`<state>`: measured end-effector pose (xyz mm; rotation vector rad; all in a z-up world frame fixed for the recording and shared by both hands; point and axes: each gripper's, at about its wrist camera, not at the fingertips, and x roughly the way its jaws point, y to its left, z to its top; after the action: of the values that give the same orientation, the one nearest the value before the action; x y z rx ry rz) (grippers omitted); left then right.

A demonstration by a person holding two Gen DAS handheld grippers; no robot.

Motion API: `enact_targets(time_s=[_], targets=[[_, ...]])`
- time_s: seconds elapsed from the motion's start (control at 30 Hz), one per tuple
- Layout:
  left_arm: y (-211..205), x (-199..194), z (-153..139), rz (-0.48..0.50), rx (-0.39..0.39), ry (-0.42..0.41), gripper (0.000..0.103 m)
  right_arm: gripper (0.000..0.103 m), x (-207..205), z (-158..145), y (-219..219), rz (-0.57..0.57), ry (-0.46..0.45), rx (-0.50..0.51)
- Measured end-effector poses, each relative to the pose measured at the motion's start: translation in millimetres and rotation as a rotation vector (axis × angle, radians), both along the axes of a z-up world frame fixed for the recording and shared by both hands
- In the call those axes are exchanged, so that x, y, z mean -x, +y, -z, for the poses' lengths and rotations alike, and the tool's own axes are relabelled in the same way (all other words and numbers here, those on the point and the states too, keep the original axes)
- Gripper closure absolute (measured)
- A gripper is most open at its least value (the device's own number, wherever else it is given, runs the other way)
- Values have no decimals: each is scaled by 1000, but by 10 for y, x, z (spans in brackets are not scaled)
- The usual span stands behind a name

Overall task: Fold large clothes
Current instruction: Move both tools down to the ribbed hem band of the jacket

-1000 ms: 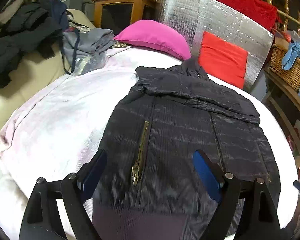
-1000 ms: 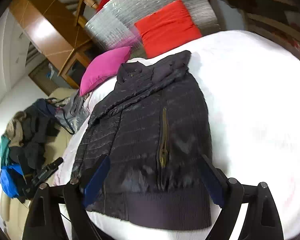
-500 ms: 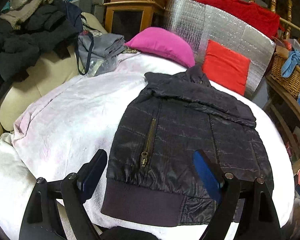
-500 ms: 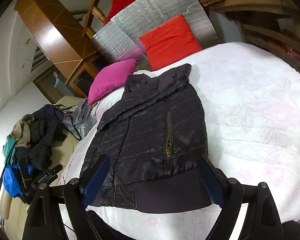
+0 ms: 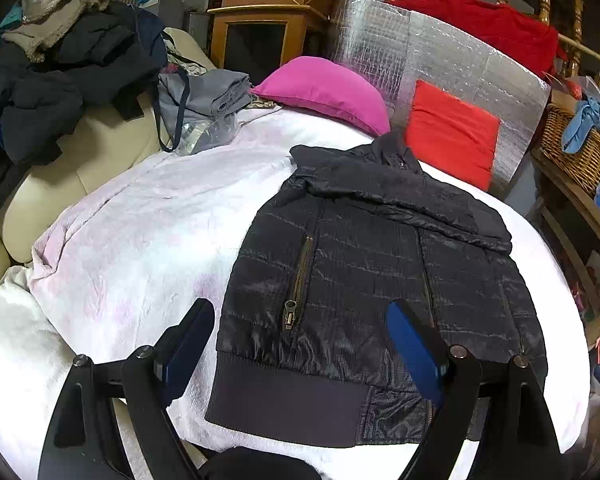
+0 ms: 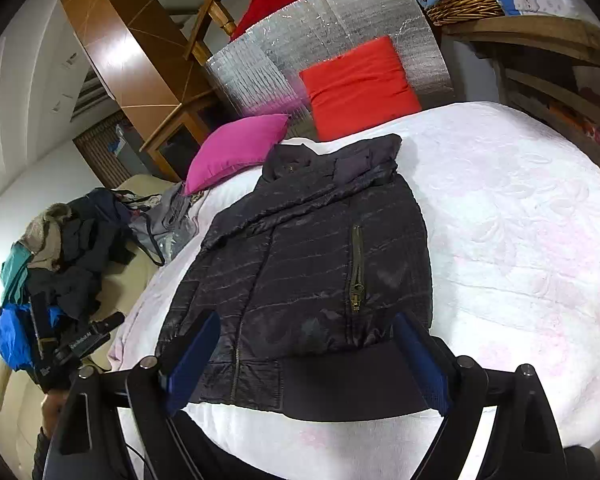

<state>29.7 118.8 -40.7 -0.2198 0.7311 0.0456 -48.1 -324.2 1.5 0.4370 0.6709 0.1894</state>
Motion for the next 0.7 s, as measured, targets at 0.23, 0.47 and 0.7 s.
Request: enact_targets(time_s=[0.23, 0.47, 0.7], targets=[[-6, 6, 20, 6, 1, 7, 15, 13, 32, 34, -52, 14, 4, -9], [36, -51, 107, -2, 1, 38, 15, 13, 19, 161, -173, 41, 36, -30], [361, -56, 306, -74, 17, 88, 15, 13, 6, 346, -332, 82, 84, -53]])
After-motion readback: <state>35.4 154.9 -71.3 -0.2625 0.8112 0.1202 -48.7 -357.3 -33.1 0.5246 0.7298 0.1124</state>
